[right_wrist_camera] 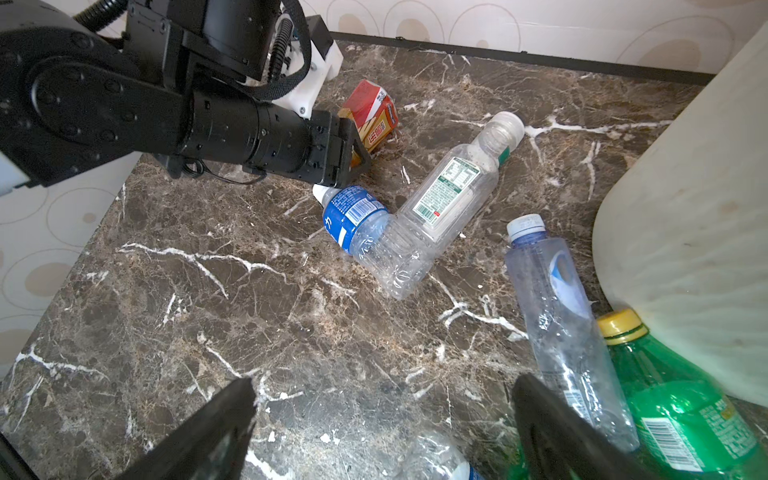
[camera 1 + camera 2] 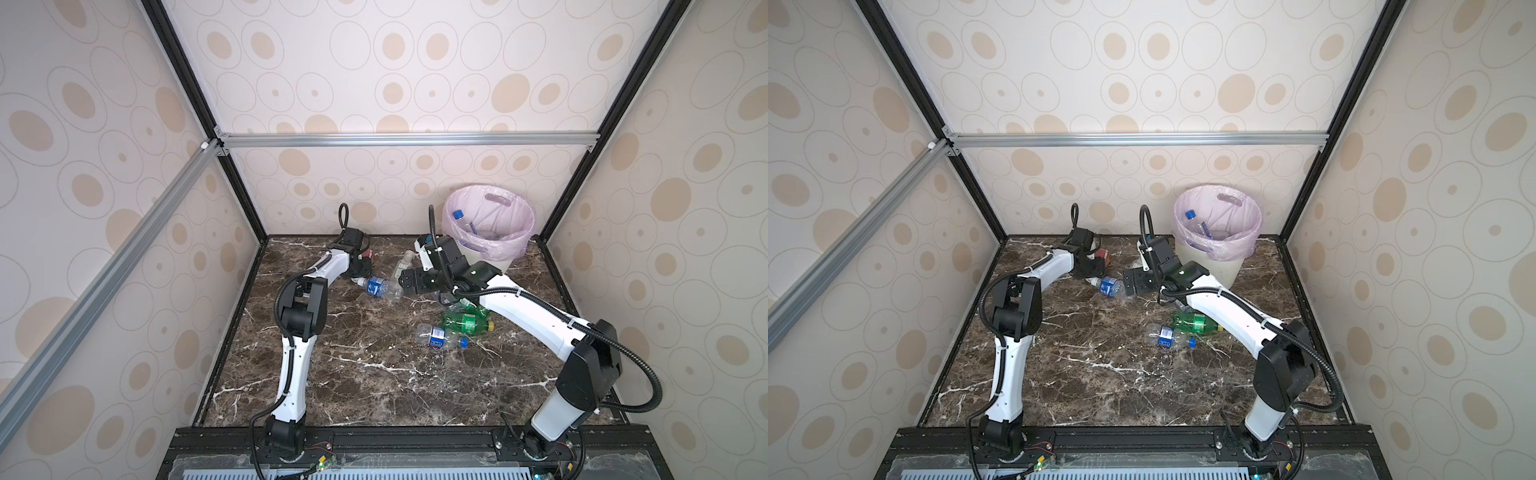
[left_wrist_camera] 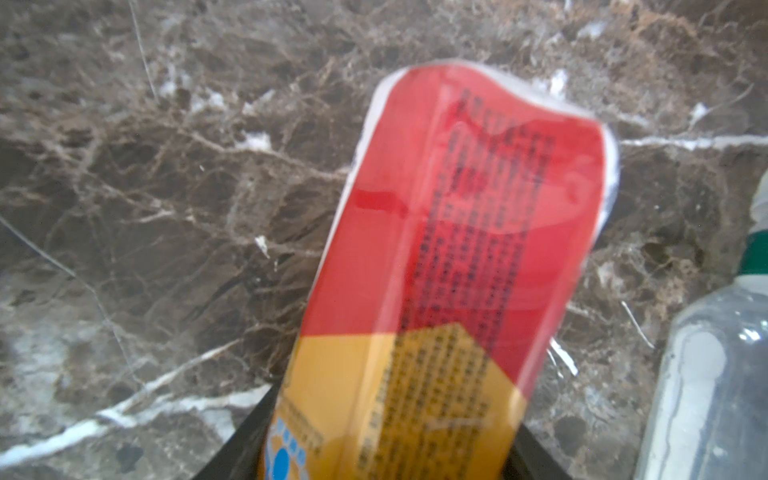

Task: Throw the plastic bottles in the bin
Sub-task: 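Lift the juice bottle with the left gripper while the right grasps its base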

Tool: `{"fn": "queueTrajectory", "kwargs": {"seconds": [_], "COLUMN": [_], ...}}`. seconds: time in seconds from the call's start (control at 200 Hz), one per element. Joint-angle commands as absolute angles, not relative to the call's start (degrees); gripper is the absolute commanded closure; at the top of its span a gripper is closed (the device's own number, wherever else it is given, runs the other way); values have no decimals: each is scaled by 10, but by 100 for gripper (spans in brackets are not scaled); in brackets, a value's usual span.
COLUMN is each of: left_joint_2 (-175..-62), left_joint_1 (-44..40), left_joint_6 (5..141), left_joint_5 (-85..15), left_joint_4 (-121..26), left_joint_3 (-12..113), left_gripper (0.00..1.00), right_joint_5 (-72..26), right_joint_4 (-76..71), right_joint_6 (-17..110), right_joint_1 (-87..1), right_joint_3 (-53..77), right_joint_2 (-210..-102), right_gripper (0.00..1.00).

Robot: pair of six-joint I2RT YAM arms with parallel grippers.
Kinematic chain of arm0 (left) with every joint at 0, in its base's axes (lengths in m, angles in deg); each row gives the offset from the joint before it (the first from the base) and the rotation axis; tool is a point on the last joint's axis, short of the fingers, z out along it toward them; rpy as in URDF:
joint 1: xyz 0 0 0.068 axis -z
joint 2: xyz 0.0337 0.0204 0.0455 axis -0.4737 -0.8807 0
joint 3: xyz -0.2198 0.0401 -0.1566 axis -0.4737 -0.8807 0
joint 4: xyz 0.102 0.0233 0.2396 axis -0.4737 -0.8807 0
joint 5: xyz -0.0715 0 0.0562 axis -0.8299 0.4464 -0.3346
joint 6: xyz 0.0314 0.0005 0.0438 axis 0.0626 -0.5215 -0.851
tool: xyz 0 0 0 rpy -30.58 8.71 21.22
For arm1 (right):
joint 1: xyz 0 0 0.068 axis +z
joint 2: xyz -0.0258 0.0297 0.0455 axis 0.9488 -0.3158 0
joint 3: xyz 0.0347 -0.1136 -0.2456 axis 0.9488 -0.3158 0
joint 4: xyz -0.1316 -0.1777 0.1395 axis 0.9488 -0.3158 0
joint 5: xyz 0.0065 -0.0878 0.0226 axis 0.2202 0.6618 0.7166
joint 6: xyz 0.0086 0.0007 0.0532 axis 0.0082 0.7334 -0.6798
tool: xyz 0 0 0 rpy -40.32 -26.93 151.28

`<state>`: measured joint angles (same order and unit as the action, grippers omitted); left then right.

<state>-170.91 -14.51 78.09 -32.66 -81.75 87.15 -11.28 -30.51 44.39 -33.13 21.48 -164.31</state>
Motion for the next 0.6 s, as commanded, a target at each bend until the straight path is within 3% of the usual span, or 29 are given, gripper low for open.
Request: {"fn": "queueTrajectory", "kwargs": {"seconds": [0.0,0.595], "left_joint_2": [-1663,-1452], "left_joint_1": [-147,-148], "left_joint_6": [785,821], "left_joint_5": [-342,-426], "left_joint_4": [-807,-673], "left_joint_3": [854,662], "left_gripper": [37,42], "right_joint_5": [-114,-103], "right_joint_4": [-306,-317], "right_joint_6": [436,374], "right_joint_1": [-331,-334], "right_joint_3": [207,215], "right_joint_2": [-1636,-1611], "right_gripper": [0,0]}}
